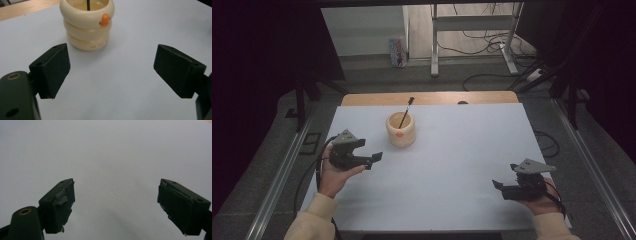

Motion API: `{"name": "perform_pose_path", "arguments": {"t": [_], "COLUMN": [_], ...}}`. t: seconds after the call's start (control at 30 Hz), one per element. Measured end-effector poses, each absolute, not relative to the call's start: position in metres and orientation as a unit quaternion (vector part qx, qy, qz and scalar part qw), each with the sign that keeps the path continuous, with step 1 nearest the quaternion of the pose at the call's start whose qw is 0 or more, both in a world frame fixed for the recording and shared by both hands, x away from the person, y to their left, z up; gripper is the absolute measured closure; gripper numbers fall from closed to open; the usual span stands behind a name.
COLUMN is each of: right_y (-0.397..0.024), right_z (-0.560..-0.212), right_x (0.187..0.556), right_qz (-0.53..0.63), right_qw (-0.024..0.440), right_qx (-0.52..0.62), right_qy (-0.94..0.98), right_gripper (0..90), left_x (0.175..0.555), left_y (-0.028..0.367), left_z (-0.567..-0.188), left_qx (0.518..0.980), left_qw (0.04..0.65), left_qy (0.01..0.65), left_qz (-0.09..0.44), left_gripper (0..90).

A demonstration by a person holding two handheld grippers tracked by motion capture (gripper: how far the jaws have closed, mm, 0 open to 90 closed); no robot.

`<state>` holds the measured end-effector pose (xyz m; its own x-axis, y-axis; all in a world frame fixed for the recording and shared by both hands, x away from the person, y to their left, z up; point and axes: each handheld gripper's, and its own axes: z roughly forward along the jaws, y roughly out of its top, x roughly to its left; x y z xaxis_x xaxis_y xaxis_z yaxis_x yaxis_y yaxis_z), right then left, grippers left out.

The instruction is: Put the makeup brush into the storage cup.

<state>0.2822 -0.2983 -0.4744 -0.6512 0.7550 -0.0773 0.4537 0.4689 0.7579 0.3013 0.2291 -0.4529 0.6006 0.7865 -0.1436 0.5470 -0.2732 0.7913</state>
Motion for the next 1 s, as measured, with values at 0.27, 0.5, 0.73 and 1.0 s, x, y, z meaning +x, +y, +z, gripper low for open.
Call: {"name": "perform_pose_path", "arguments": {"t": [0.27, 0.5, 0.73, 1.0], "right_y": [-0.299, -0.299, -0.299, -0.299], "right_z": [-0.474, -0.474, -0.474, -0.474], "right_x": [0.282, 0.281, 0.280, 0.279], "right_qz": [0.366, 0.365, 0.365, 0.365], "right_qw": [0.206, 0.206, 0.206, 0.205], "right_qx": [0.364, 0.364, 0.363, 0.362], "right_qy": [0.831, 0.832, 0.832, 0.833], "right_gripper": [14.6, 14.6, 14.6, 14.6], "left_x": [0.283, 0.272, 0.257, 0.240], "left_y": [0.231, 0.229, 0.228, 0.228], "left_z": [-0.463, -0.477, -0.484, -0.490], "left_qx": [0.793, 0.806, 0.811, 0.820], "left_qw": [0.415, 0.397, 0.387, 0.370], "left_qy": [0.424, 0.424, 0.424, 0.423], "left_qz": [0.137, 0.119, 0.109, 0.110], "left_gripper": [14.0, 14.0, 14.0, 13.9]}}
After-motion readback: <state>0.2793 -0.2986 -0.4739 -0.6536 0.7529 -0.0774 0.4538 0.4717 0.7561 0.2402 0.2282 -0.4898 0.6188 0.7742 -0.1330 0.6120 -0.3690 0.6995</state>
